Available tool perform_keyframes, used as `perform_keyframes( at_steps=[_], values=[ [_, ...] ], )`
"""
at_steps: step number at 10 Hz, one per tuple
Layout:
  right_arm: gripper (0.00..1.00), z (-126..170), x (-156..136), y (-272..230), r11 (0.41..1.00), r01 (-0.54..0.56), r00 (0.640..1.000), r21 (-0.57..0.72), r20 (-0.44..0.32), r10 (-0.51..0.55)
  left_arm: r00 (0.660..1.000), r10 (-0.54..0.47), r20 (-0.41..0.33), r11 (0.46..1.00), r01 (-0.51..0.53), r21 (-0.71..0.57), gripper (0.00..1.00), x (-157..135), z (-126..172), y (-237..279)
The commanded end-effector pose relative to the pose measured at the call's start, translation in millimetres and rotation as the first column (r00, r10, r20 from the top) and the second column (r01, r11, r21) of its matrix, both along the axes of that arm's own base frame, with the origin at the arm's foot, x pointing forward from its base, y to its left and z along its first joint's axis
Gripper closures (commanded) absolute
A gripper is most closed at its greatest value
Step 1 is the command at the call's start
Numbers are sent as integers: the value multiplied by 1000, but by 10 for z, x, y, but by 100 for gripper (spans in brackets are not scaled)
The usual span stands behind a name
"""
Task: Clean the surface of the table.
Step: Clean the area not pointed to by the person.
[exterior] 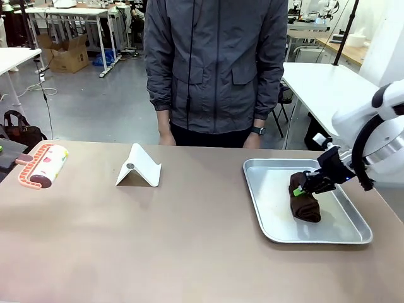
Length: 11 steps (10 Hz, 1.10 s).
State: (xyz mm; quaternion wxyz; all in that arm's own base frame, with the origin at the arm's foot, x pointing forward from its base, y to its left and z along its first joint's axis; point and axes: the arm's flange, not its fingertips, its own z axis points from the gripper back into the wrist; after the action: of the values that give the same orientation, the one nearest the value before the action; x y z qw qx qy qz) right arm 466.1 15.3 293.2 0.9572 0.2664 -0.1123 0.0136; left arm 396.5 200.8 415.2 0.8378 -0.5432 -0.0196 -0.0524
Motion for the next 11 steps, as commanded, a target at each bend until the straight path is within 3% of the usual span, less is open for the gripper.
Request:
perform_keyframes(
  at_steps=[1,4,5,6,7,9,10,11],
  values=[
    [92,3,10,-72,967,135,991,217,-20,-134,1000,6,-7,1000,-6,-1,78,-14,32,-18],
    [92,85,31,-126,834,176,983,522,-132,-125,1000,6,-7,1000,-6,-1,78,-14,32,-18],
    [92,135,29,-121,755,173,984,633,-148,-102,1000,6,-7,1000,-6,-1,78,-14,32,-18],
    [92,221,-1,-106,649,115,992,752,-116,-41,1000,6,-7,1000,-6,-1,78,-14,32,-18],
    [92,334,-31,-122,527,105,991,843,-133,16,1000,6,-7,1000,-6,-1,78,-14,32,-18],
    [92,600,-164,-200,356,131,971,925,-192,141,1000,6,-7,1000,-6,-1,78,-14,32,-18],
    [92,743,-269,-271,337,126,958,933,-203,202,1000,6,-7,1000,-6,-1,78,-14,32,-18],
    [92,882,-445,-358,366,71,941,928,-184,284,1000,6,-7,1000,-6,-1,78,-14,32,-18]
  ],
)
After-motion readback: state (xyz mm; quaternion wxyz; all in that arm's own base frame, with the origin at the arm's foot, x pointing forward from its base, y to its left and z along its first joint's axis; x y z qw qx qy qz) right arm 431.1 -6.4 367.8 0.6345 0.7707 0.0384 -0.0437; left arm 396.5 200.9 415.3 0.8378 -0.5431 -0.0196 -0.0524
